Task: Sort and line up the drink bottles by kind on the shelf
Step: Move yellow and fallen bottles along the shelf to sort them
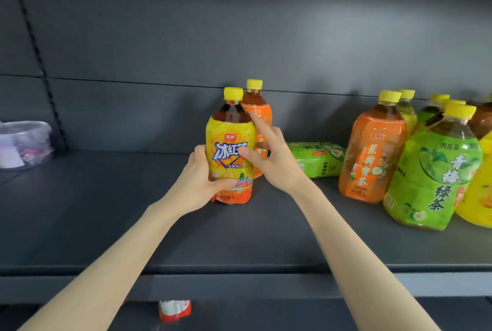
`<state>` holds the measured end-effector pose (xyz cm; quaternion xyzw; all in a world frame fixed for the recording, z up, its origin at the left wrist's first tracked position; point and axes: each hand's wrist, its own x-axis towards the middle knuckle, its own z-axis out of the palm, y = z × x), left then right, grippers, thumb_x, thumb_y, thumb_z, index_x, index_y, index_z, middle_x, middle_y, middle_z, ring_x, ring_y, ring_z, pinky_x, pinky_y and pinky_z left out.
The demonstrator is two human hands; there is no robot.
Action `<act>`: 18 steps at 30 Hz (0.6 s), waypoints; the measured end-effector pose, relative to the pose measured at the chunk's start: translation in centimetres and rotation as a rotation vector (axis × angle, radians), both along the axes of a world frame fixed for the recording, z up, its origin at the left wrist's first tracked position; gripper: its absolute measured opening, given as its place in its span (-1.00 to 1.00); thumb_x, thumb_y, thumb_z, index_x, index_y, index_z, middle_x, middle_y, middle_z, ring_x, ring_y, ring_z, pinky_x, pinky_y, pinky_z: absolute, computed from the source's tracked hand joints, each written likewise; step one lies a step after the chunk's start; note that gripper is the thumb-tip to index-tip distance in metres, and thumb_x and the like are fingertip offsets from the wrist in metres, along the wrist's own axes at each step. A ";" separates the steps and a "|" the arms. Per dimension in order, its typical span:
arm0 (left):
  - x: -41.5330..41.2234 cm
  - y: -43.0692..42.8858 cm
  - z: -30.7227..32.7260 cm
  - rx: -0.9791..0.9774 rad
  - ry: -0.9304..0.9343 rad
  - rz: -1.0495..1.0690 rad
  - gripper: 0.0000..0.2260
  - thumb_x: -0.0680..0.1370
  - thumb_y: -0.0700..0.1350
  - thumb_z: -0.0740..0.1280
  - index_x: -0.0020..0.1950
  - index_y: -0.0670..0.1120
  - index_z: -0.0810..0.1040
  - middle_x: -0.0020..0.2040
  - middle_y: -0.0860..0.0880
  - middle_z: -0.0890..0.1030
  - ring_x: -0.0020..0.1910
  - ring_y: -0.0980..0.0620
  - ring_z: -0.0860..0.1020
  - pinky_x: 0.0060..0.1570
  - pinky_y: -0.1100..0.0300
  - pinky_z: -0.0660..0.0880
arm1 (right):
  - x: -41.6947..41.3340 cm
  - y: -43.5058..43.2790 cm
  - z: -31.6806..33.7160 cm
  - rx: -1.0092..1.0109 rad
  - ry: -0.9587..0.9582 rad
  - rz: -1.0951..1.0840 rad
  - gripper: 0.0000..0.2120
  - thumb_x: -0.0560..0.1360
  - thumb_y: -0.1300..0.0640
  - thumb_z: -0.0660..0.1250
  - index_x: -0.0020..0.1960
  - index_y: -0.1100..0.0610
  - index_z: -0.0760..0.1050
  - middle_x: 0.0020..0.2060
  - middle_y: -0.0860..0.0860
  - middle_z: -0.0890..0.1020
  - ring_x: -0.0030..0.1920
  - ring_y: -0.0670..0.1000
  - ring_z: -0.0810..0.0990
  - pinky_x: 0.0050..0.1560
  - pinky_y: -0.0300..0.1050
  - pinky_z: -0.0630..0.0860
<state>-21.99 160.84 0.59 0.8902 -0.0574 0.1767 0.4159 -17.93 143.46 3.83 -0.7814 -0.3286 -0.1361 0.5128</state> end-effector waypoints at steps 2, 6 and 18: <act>0.6 0.0 0.4 0.034 0.014 0.055 -0.43 0.39 -0.01 0.51 0.21 -0.07 0.23 0.24 -0.05 0.43 0.18 0.01 0.47 0.09 0.09 0.49 | 0.4 0.3 0.0 0.005 -0.035 -0.024 -0.36 0.53 0.12 0.35 0.52 -0.09 0.15 0.32 0.06 0.39 0.20 -0.10 0.50 0.10 -0.25 0.57; 1.0 -0.5 0.5 0.084 0.003 0.154 -0.46 0.38 0.03 0.51 0.12 -0.05 0.21 0.21 -0.08 0.44 0.12 -0.03 0.50 0.06 0.00 0.52 | 1.2 0.6 -0.6 0.023 -0.032 -0.048 -0.38 0.54 0.13 0.35 0.52 -0.07 0.18 0.29 0.02 0.46 0.19 -0.07 0.56 0.09 -0.09 0.61; 2.7 -2.1 0.8 0.051 0.043 0.335 -0.29 0.39 0.03 0.50 0.34 -0.15 0.17 0.27 -0.13 0.33 0.16 -0.19 0.48 0.08 -0.07 0.46 | 2.1 -3.3 -1.8 -0.091 0.025 -0.316 -0.59 0.53 0.06 0.36 0.36 0.10 0.44 0.22 0.03 0.54 0.20 -0.01 0.52 0.09 -0.28 0.44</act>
